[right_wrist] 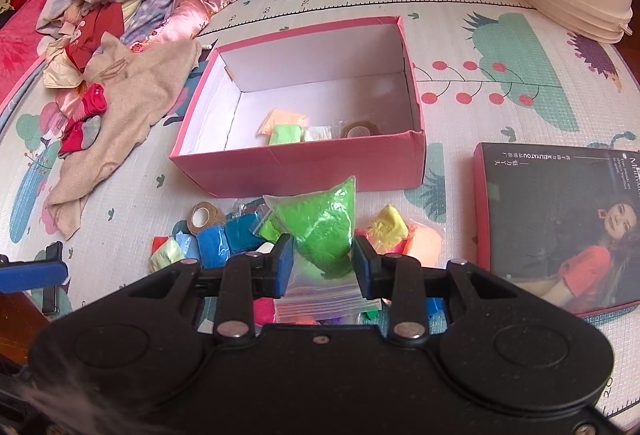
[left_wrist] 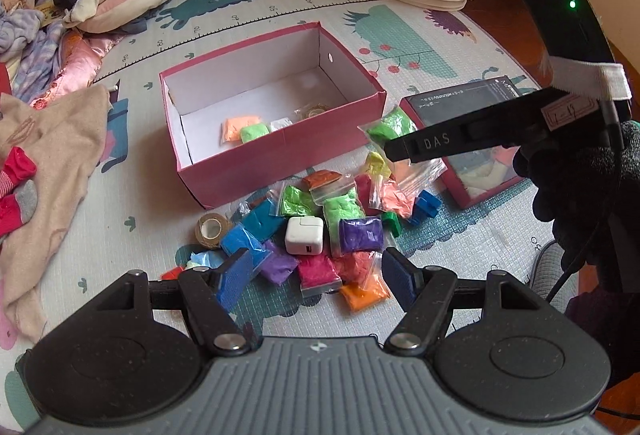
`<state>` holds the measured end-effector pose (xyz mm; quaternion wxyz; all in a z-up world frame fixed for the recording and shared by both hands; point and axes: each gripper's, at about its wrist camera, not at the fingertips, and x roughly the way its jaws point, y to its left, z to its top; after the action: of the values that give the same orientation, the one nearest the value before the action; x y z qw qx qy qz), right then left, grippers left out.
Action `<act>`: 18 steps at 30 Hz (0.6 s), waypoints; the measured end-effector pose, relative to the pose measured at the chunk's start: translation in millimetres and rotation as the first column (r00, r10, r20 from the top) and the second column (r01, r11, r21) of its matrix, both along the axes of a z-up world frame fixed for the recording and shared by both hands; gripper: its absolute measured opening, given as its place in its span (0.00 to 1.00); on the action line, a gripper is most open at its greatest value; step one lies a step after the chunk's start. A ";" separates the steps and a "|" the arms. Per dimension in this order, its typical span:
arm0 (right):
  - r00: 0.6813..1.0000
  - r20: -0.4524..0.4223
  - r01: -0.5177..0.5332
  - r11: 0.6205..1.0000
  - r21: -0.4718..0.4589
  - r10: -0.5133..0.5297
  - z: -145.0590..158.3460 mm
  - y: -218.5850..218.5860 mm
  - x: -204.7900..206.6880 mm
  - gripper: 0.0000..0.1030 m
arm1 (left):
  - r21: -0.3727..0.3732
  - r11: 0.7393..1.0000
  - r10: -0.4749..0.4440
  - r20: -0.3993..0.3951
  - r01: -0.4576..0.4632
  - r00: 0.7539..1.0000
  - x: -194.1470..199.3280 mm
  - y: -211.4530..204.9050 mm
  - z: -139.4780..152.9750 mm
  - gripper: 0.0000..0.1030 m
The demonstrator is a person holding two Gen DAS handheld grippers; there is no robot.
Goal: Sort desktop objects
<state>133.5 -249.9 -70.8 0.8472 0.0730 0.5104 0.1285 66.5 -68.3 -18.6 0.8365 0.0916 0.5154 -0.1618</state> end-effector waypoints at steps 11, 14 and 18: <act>0.996 0.032 -0.080 0.993 -0.084 0.083 22.8 20.5 41.4 0.31 | -0.069 0.995 0.063 -0.136 -0.073 0.989 8.9 17.0 -44.0 0.68; 0.994 0.033 -0.099 0.991 -0.092 0.102 28.6 23.3 56.0 0.31 | -0.072 0.995 0.056 -0.142 -0.067 0.988 7.5 16.0 -48.3 0.69; 0.990 0.030 -0.132 0.985 -0.111 0.137 35.0 26.8 77.1 0.31 | -0.075 0.994 0.067 -0.134 -0.078 0.989 11.3 15.4 -51.3 0.69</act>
<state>210.5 -223.1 -35.8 0.8488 -0.0103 0.5042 0.1587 77.7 -52.9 -69.9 0.8090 0.0281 0.5655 -0.1575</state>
